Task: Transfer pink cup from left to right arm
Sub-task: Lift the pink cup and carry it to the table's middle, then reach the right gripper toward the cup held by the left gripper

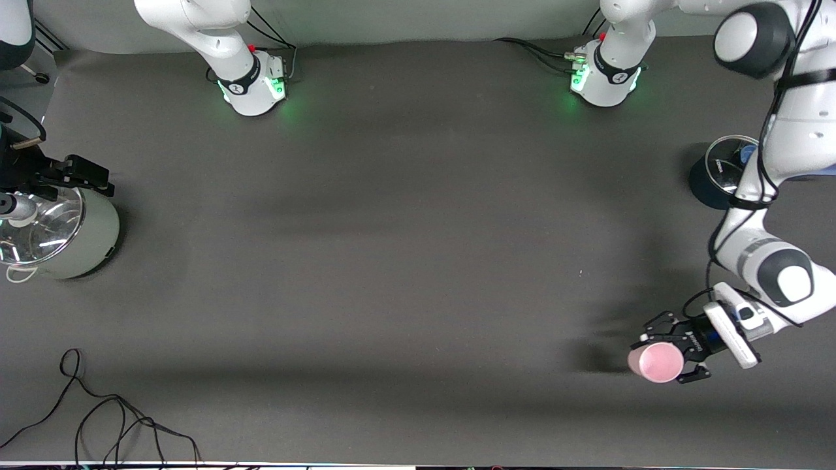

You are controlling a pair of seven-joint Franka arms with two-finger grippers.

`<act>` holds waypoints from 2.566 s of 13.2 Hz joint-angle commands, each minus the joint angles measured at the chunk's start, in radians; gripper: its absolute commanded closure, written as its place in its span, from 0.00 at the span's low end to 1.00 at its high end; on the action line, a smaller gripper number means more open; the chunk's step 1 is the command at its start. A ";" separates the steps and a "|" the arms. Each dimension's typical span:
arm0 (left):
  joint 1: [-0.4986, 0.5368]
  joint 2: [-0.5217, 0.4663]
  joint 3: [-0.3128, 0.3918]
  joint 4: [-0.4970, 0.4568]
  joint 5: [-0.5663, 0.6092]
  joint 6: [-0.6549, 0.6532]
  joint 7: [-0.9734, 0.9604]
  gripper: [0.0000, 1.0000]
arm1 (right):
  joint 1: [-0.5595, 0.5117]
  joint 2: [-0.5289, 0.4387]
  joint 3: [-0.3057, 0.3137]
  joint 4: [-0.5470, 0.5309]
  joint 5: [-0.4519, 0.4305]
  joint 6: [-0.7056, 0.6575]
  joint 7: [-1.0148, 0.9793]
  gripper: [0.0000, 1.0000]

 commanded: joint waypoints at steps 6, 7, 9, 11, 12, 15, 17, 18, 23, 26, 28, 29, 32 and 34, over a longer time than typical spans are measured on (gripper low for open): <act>0.011 -0.346 -0.445 -0.394 -0.288 0.525 -0.067 0.80 | 0.003 0.008 -0.003 0.025 0.007 -0.021 0.019 0.00; 0.010 -0.373 -0.496 -0.404 -0.334 0.581 -0.067 0.80 | 0.003 0.008 -0.003 0.025 0.007 -0.021 0.020 0.00; 0.008 -0.381 -0.623 -0.403 -0.385 0.696 -0.068 0.80 | 0.003 0.010 -0.003 0.026 0.009 -0.020 0.042 0.00; 0.011 -0.381 -0.758 -0.406 -0.396 0.821 -0.070 0.80 | 0.003 0.011 -0.003 0.028 0.030 -0.021 0.127 0.00; 0.007 -0.381 -0.817 -0.406 -0.408 0.878 -0.070 0.80 | 0.004 0.011 -0.001 0.029 0.071 -0.020 0.187 0.00; -0.018 -0.383 -0.949 -0.409 -0.437 1.012 -0.070 0.79 | 0.015 0.010 0.004 0.040 0.144 -0.017 0.389 0.00; -0.041 -0.390 -0.984 -0.408 -0.439 1.058 -0.073 0.79 | 0.017 0.010 0.005 0.080 0.213 -0.018 0.523 0.00; -0.044 -0.395 -1.004 -0.408 -0.439 1.073 -0.079 0.79 | 0.018 0.005 0.010 0.089 0.242 -0.018 0.595 0.00; -0.059 -0.395 -1.006 -0.405 -0.439 1.095 -0.082 0.79 | 0.186 0.014 0.031 0.144 0.285 -0.014 1.105 0.00; -0.058 -0.395 -1.004 -0.403 -0.439 1.095 -0.084 0.79 | 0.346 0.062 0.031 0.190 0.285 0.020 1.397 0.00; -0.058 -0.395 -1.004 -0.401 -0.452 1.095 -0.082 0.79 | 0.430 0.143 0.031 0.273 0.291 0.048 1.607 0.00; -0.058 -0.395 -1.004 -0.401 -0.456 1.095 -0.084 0.79 | 0.464 0.184 0.031 0.313 0.290 0.051 1.678 0.00; -0.058 -0.395 -1.004 -0.401 -0.457 1.095 -0.084 0.79 | 0.561 0.284 0.030 0.397 0.280 0.138 1.847 0.00; -0.058 -0.395 -1.004 -0.400 -0.457 1.095 -0.084 0.79 | 0.579 0.294 0.030 0.396 0.280 0.199 1.872 0.00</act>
